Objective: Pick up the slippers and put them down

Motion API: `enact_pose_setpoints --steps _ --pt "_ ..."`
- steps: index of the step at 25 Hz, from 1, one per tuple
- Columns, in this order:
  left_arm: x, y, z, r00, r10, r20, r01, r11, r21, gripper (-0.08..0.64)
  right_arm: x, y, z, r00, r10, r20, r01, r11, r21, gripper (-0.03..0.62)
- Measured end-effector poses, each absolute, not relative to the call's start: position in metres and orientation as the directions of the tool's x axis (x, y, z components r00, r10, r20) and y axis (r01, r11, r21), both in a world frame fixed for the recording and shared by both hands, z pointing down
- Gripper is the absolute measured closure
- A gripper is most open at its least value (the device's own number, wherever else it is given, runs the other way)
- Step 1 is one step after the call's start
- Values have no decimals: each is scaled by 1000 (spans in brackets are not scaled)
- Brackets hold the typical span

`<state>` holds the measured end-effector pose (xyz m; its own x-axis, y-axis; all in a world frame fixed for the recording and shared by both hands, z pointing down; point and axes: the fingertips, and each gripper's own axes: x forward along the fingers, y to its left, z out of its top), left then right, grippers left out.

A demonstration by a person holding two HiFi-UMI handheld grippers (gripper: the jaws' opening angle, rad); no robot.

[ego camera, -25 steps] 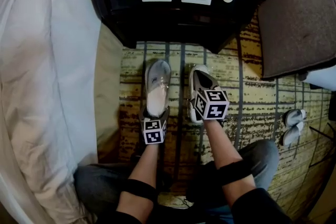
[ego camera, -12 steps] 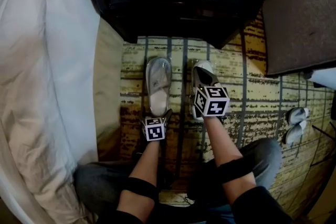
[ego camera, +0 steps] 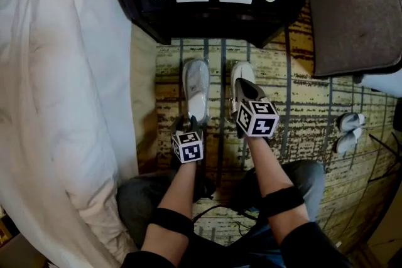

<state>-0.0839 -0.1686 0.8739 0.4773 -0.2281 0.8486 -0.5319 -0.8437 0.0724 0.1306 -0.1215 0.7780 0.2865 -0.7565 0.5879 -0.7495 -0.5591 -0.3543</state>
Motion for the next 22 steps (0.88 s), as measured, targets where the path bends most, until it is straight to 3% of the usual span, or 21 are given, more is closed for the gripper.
enact_pose_setpoints --steps 2,13,22 --pt "-85 -168 828 484 -231 844 -518 -853 64 555 127 -113 743 289 -745 601 -739 -572 -355 591" --pt "-65 -163 525 602 -208 771 -407 -911 73 555 93 -63 489 263 -730 631 -744 -570 -349 591" --pt "-68 -122 289 704 -225 673 -362 -930 67 555 55 -4 301 167 -772 614 -819 -455 -349 591"
